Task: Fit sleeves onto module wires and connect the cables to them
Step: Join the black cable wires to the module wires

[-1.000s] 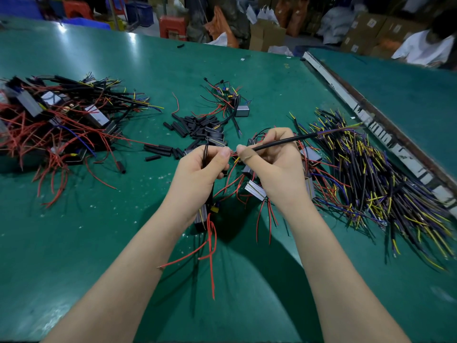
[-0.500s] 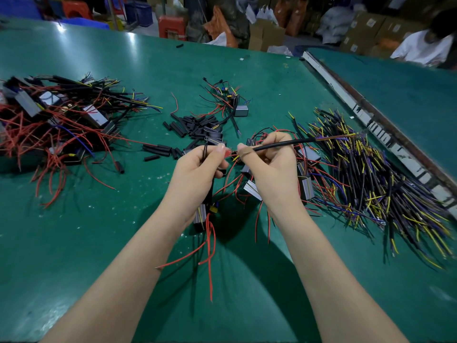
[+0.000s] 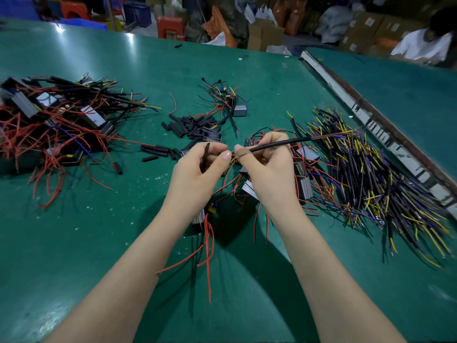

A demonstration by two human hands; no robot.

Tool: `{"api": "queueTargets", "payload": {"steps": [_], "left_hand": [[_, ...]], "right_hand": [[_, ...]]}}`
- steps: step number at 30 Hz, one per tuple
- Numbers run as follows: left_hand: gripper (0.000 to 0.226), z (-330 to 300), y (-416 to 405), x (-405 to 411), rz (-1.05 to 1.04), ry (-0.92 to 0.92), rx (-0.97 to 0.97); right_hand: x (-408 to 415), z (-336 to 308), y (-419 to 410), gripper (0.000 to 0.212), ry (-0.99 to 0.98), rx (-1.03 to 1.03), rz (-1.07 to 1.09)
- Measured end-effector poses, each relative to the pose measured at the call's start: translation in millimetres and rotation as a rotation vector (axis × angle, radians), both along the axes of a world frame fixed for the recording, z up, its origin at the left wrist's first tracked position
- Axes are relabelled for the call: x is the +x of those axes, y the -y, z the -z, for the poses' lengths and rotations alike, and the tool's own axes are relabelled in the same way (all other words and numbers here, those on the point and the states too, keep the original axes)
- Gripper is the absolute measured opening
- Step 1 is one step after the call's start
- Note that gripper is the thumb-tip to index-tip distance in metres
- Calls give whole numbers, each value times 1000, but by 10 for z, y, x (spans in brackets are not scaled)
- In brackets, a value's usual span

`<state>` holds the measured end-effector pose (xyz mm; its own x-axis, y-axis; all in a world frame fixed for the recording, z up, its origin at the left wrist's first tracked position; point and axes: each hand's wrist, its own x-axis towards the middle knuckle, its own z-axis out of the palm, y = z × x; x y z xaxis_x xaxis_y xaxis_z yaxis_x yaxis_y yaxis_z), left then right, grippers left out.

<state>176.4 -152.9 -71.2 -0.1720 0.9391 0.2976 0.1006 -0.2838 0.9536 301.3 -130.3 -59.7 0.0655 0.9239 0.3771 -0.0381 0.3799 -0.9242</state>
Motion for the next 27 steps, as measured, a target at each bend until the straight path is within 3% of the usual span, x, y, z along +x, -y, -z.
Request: {"api": "queueTargets", "payload": {"steps": [12,16,21,27], "left_hand": [[12,-39,-6,-31,59,84,-2],[12,-42,-5,-43,56,42,39],[10,-14,2,-68,-4,-169,120],[14,-20,-3,-60,2,-102,108]], "right_hand": [[-24,12,40,35,198,75,19],[-11,-31,40,35,90,35,-4],[11,-68,28,36,-41,-31,-25],[-6,-54,21,35,-109,-89,-41]]}}
